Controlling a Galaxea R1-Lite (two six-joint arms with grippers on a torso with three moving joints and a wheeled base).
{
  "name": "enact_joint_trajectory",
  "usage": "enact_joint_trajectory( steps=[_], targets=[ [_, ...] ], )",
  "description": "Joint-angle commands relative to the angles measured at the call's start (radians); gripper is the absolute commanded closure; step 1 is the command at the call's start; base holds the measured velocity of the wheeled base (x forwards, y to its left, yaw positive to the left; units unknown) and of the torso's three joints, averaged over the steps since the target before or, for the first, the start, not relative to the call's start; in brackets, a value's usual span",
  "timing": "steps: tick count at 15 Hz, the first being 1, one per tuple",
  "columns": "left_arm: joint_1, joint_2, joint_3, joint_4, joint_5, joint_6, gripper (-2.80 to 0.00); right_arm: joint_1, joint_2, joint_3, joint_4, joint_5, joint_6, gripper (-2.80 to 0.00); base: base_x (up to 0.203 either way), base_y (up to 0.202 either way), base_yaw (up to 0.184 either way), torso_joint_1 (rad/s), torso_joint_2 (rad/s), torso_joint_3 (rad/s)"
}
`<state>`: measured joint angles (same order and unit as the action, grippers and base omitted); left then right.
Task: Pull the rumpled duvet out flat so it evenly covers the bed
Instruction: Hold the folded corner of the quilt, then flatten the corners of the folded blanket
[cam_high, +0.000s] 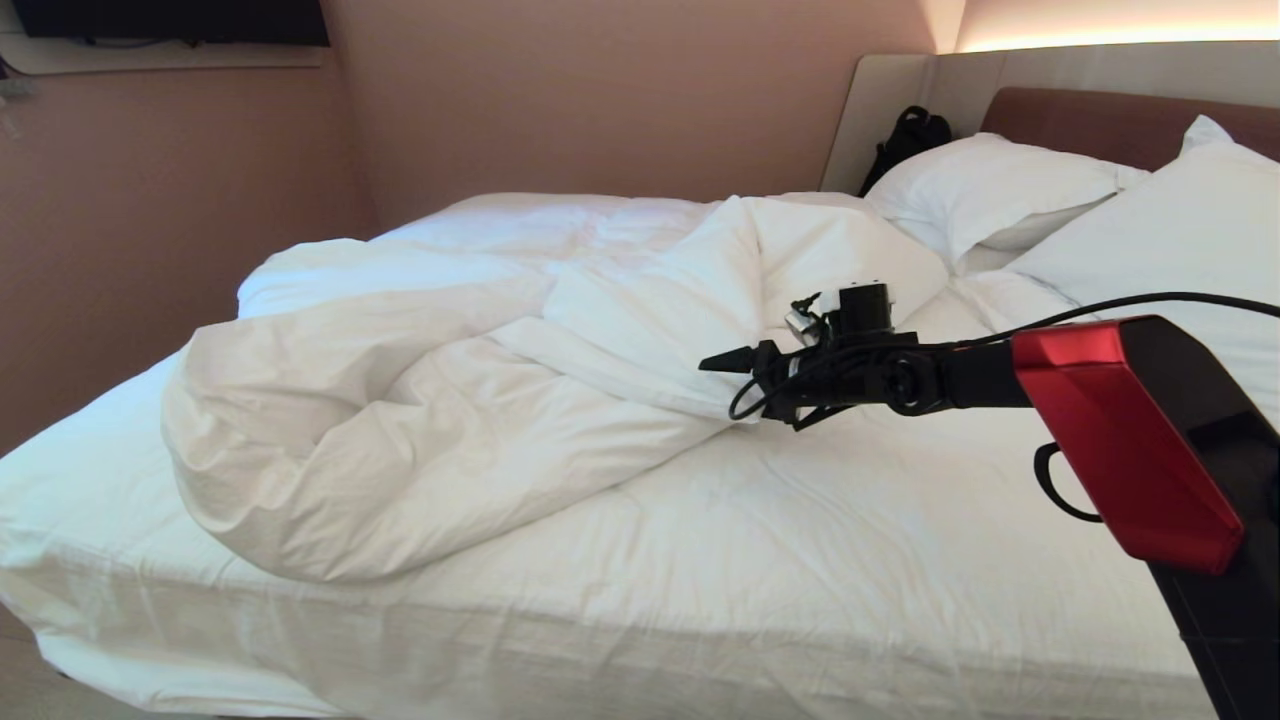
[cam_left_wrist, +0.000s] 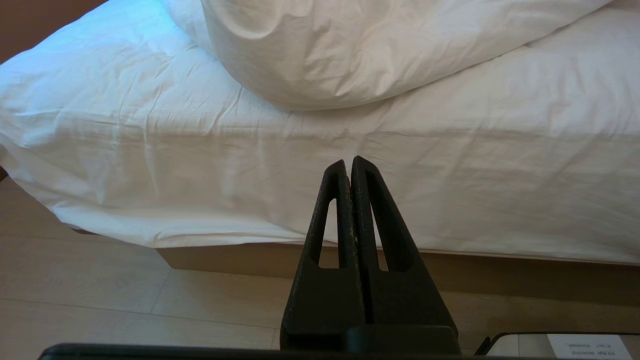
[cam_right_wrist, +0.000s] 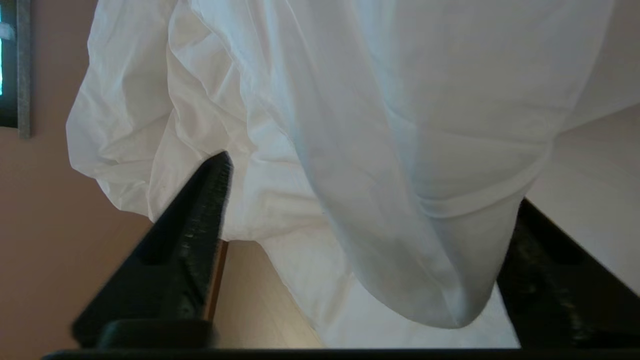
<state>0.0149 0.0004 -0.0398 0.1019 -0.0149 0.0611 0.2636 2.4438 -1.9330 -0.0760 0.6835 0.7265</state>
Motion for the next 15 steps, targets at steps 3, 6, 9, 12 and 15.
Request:
enact_joint_trajectory(
  steps=[3, 6, 9, 12, 15],
  targets=[
    [0.000, 0.001, 0.000, 0.001, 0.000, 0.001, 0.00, 0.002, -0.002, 0.000, -0.013, 0.005, 0.004, 0.00, 0.000, 0.000, 0.000, 0.000, 0.00, 0.000],
    [0.000, 0.001, 0.000, 0.001, 0.000, 0.000, 0.00, 0.002, -0.005, 0.000, -0.013, 0.004, 0.004, 0.00, 0.000, 0.000, 0.000, 0.000, 0.00, 0.000],
    [0.000, 0.000, 0.000, 0.001, 0.000, 0.000, 0.00, 0.002, -0.009, 0.000, -0.013, 0.004, 0.004, 0.00, 0.000, 0.000, 0.000, 0.000, 0.00, 0.000],
    [0.000, 0.001, 0.000, 0.001, 0.000, 0.000, 0.00, 0.002, -0.021, 0.000, -0.011, 0.003, 0.004, 0.00, 0.000, 0.000, 0.000, 0.000, 0.00, 0.000],
    [0.000, 0.001, 0.000, 0.001, 0.000, 0.000, 0.00, 0.000, -0.042, 0.000, -0.005, 0.002, 0.005, 0.00, 0.000, 0.000, 0.000, 0.000, 0.00, 0.000]
  ],
)
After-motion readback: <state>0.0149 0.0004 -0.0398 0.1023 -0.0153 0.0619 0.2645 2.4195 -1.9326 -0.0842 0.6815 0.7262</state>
